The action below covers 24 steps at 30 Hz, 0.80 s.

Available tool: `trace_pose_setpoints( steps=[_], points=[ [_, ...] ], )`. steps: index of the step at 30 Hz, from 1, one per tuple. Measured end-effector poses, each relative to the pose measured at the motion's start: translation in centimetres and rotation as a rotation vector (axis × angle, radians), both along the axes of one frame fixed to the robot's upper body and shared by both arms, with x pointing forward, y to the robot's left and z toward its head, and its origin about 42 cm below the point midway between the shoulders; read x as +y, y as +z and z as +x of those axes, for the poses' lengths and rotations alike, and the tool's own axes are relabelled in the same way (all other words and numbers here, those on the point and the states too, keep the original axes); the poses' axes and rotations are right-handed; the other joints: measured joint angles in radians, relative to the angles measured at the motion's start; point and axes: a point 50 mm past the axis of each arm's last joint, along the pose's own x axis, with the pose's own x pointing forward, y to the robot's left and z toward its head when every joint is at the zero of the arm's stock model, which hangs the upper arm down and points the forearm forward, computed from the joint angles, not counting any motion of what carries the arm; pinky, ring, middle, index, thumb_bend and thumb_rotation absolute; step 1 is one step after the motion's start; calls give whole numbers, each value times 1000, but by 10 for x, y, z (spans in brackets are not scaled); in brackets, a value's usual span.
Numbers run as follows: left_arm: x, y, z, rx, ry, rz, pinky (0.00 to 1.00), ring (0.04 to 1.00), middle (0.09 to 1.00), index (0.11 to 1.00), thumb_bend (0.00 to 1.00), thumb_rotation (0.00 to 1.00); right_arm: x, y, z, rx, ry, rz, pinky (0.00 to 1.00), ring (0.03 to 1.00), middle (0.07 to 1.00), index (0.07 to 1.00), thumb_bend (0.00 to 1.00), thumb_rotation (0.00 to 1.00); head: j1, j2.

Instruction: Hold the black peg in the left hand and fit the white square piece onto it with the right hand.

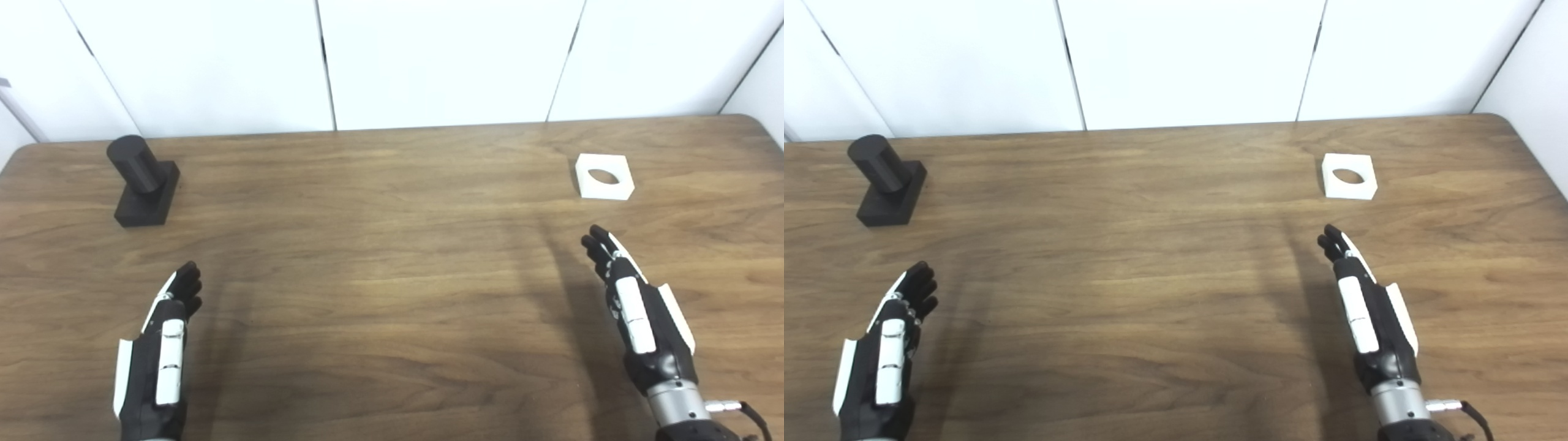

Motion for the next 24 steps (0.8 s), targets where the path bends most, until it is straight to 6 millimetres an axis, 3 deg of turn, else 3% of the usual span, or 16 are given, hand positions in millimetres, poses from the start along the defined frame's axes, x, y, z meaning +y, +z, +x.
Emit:
trace_pose_setpoints(
  steps=[17,24],
  points=[
    [0,0,0,0,-1,-6,927,930,924,898,481,904,0,0,0,1,-2,1,1000,959,917,932,502,1000,8,-9],
    [-1,-6,0,19,-3,-2,904,920,917,895,494,890,0,0,0,1,-3,1,1000,964,925,937,492,1000,80,-46]
  ],
)
